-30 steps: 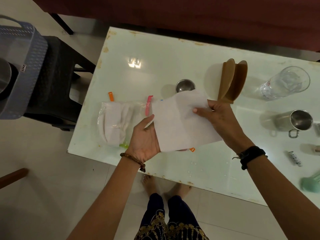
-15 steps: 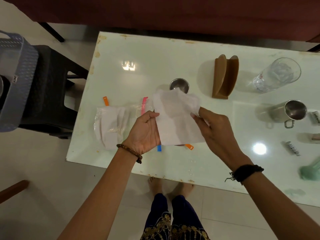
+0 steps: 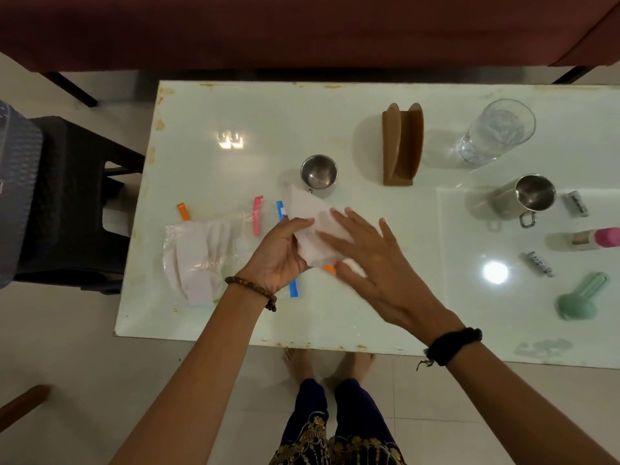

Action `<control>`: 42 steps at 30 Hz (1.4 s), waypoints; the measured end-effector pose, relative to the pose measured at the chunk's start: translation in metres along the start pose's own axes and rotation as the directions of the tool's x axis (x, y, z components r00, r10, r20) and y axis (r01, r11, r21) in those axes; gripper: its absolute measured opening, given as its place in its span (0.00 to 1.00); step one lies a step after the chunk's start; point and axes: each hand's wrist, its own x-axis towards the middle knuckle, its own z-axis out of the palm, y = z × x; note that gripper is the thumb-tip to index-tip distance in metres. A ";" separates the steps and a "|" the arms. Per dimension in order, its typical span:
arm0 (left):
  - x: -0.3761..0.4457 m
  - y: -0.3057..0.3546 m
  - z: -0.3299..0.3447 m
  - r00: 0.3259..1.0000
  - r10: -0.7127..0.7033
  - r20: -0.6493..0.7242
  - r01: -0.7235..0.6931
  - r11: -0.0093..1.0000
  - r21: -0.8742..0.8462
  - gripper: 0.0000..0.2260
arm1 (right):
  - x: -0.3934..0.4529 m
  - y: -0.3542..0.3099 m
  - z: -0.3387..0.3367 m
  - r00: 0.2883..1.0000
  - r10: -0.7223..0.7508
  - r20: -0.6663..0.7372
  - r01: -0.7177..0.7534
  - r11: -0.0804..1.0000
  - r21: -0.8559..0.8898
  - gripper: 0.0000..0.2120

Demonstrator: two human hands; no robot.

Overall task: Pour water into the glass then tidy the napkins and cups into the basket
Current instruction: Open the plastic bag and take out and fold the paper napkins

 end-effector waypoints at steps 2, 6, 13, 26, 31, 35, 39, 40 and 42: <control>0.002 0.001 0.006 0.999 0.020 -0.027 -0.019 0.999 0.051 0.11 | -0.004 0.007 -0.008 0.959 0.170 -0.229 -0.087 0.939 0.333 0.18; 0.004 0.009 0.023 1.000 -0.019 -0.022 0.024 0.969 0.244 0.12 | -0.009 0.028 -0.030 0.839 0.538 -0.084 -0.278 0.555 0.784 0.13; 0.032 0.031 0.068 0.986 0.159 -0.053 -0.101 0.814 0.571 0.19 | -0.007 0.047 -0.041 0.769 0.633 -0.091 -0.180 0.351 0.919 0.13; 0.123 0.058 0.181 0.844 0.536 0.024 -0.218 0.303 0.928 0.12 | 0.068 0.099 -0.072 0.553 0.802 -0.226 0.015 0.261 0.965 0.10; 0.156 0.050 0.195 0.857 0.515 -0.013 -0.067 0.136 0.988 0.20 | 0.099 0.124 -0.067 0.467 0.863 -0.191 -0.034 0.234 0.972 0.16; 0.167 0.038 0.192 0.830 0.558 -0.015 -0.026 0.065 0.998 0.19 | 0.112 0.138 -0.059 0.435 0.887 -0.156 -0.064 0.203 0.977 0.19; 0.180 0.027 0.184 0.848 0.529 -0.010 -0.009 0.034 0.999 0.21 | 0.116 0.146 -0.052 0.395 0.905 -0.157 -0.175 0.241 0.955 0.20; 0.182 0.024 0.181 0.846 0.533 0.001 -0.006 0.008 1.000 0.22 | 0.115 0.147 -0.050 0.398 0.903 -0.162 -0.203 0.259 0.944 0.20; 0.185 0.019 0.175 0.837 0.546 0.024 -0.025 -0.006 1.000 0.23 | 0.113 0.148 -0.047 0.412 0.893 -0.180 -0.246 0.300 0.922 0.19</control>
